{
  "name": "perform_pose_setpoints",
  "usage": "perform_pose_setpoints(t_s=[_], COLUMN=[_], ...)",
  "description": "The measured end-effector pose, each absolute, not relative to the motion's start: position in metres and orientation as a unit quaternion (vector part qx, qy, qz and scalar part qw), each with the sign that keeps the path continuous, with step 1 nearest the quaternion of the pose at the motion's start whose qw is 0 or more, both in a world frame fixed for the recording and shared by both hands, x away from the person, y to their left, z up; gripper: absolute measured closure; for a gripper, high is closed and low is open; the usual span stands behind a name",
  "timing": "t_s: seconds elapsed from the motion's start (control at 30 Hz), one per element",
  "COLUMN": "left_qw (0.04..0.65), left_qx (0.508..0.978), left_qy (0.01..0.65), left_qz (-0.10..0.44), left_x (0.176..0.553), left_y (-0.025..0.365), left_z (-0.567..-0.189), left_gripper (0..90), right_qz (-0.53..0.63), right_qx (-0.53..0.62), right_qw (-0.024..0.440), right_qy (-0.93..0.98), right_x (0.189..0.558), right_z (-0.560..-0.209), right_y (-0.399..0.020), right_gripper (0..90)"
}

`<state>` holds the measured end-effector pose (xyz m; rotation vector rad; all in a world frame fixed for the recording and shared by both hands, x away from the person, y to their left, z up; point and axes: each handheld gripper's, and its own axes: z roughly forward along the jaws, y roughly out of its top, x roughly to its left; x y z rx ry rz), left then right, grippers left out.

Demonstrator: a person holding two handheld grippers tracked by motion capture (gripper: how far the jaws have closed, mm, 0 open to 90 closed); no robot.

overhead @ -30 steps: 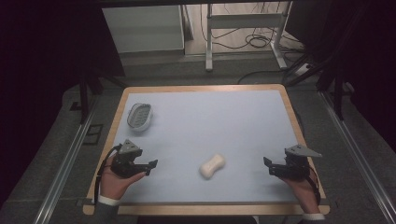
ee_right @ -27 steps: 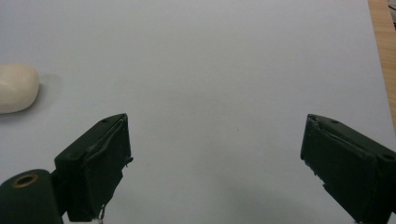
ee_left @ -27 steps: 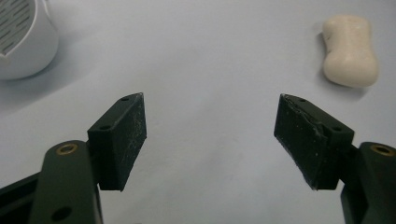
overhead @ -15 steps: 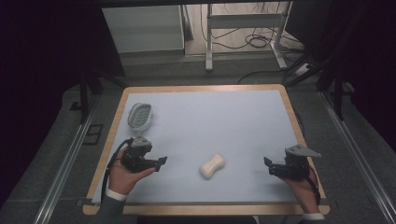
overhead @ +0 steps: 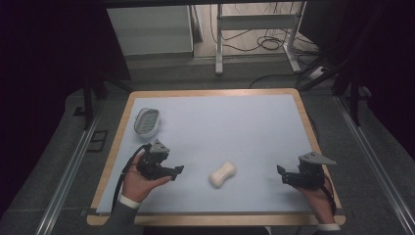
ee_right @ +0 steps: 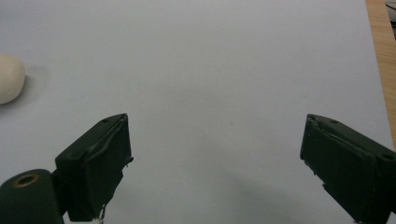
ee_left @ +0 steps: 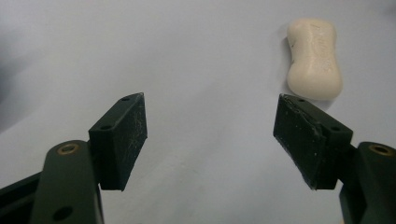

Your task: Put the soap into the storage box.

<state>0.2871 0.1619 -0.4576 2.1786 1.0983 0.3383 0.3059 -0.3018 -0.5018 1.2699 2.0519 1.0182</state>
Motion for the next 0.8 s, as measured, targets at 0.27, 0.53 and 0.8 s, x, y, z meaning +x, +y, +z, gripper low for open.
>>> perform_pose_setpoints(t_s=[0.27, 0.53, 0.8], left_qw=[0.326, 0.319, 0.314], left_qx=[0.843, 0.852, 0.864], left_qy=[0.410, 0.400, 0.381], left_qz=[0.124, 0.112, 0.104], left_x=[0.293, 0.299, 0.302], left_y=[0.148, 0.135, 0.114], left_z=[-0.456, -0.458, -0.456], left_gripper=[25.9, 26.3, 26.2], right_qz=[0.374, 0.374, 0.371], right_qx=[0.469, 0.470, 0.471], right_qw=[0.260, 0.258, 0.258], right_qy=[0.757, 0.757, 0.757], right_x=[0.306, 0.307, 0.307], right_z=[-0.502, -0.503, -0.504], right_y=[-0.303, -0.305, -0.305], right_gripper=[8.6, 8.6, 8.6])
